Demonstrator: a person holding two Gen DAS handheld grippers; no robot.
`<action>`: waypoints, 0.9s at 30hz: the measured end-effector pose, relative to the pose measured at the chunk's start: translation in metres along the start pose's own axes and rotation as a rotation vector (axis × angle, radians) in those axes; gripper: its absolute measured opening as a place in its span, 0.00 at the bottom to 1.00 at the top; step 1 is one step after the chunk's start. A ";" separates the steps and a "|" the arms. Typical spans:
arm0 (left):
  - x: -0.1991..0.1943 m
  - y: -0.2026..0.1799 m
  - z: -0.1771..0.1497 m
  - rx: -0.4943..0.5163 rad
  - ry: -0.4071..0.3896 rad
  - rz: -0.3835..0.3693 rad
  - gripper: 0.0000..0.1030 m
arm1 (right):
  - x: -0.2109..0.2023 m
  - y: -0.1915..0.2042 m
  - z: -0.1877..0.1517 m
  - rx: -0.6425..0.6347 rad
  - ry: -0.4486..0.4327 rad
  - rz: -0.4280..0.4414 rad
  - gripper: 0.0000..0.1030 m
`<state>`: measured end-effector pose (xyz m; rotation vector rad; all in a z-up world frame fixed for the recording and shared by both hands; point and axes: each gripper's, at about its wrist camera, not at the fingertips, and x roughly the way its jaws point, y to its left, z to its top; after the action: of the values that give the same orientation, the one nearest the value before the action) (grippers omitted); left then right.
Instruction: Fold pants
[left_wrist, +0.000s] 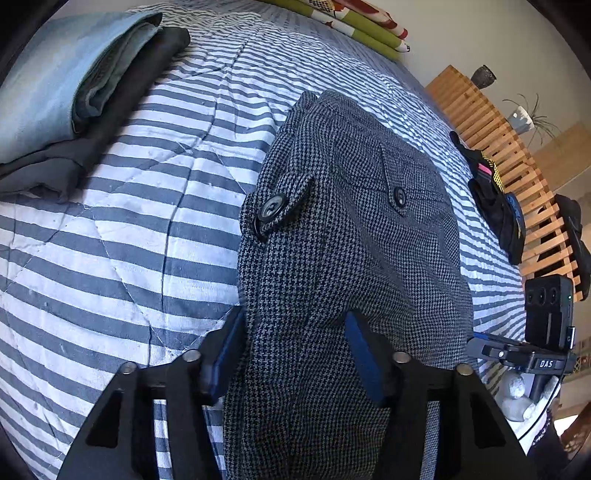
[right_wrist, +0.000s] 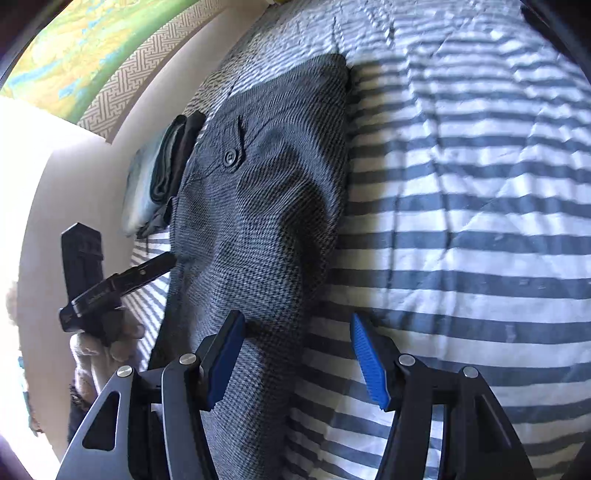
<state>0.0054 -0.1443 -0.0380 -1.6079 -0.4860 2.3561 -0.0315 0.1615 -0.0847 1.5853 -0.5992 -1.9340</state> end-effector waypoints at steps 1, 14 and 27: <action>0.001 -0.001 -0.001 0.014 -0.004 0.013 0.42 | 0.001 0.001 0.000 -0.004 -0.013 0.012 0.54; -0.070 -0.018 -0.019 -0.026 -0.166 -0.166 0.08 | -0.039 0.042 -0.016 -0.098 -0.123 0.110 0.10; -0.217 -0.101 -0.110 0.021 -0.349 -0.442 0.08 | -0.205 0.098 -0.095 -0.251 -0.403 0.152 0.07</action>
<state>0.1882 -0.1209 0.1508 -0.9503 -0.7899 2.2773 0.1042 0.2276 0.1096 0.9759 -0.5881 -2.1284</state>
